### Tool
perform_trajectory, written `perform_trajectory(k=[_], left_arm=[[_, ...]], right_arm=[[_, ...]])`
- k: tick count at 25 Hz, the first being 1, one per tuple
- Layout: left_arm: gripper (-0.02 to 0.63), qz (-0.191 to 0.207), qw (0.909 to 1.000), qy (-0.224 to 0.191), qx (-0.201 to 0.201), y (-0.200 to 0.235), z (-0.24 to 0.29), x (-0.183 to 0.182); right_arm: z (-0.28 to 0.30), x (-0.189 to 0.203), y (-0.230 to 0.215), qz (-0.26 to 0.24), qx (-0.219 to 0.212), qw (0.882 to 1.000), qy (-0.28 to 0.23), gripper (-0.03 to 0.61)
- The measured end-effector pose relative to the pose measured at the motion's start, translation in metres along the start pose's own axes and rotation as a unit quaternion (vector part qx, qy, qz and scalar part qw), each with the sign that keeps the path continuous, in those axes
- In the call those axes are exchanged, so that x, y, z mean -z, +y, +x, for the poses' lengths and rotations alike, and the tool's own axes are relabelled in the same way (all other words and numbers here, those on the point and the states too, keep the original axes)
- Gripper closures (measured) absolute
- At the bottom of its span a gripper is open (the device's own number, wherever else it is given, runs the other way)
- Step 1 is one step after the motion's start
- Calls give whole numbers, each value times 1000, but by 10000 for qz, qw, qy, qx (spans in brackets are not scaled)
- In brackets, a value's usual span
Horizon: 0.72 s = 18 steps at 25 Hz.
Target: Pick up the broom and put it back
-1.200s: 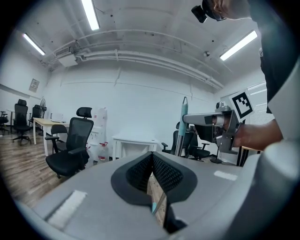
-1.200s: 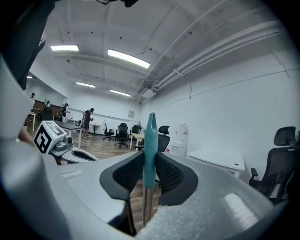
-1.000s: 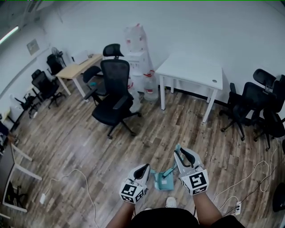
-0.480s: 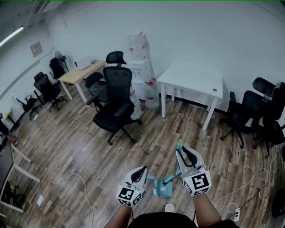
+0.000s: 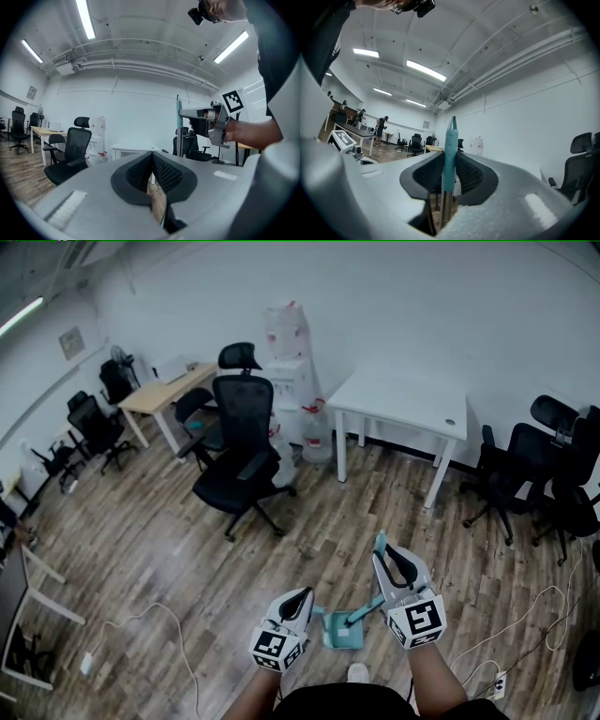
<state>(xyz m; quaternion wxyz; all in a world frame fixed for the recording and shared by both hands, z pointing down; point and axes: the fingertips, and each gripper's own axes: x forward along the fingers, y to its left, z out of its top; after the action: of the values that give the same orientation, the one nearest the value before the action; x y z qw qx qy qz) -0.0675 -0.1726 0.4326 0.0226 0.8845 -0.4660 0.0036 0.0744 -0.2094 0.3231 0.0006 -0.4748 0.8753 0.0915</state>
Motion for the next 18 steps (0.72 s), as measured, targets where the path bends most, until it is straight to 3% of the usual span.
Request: perform_trajectory(k=[18], left_arm=[[595,-1,9997,201,-129,-4,0,17]], right_arm=[[3,38,-3,96,-179,9991,364,489]])
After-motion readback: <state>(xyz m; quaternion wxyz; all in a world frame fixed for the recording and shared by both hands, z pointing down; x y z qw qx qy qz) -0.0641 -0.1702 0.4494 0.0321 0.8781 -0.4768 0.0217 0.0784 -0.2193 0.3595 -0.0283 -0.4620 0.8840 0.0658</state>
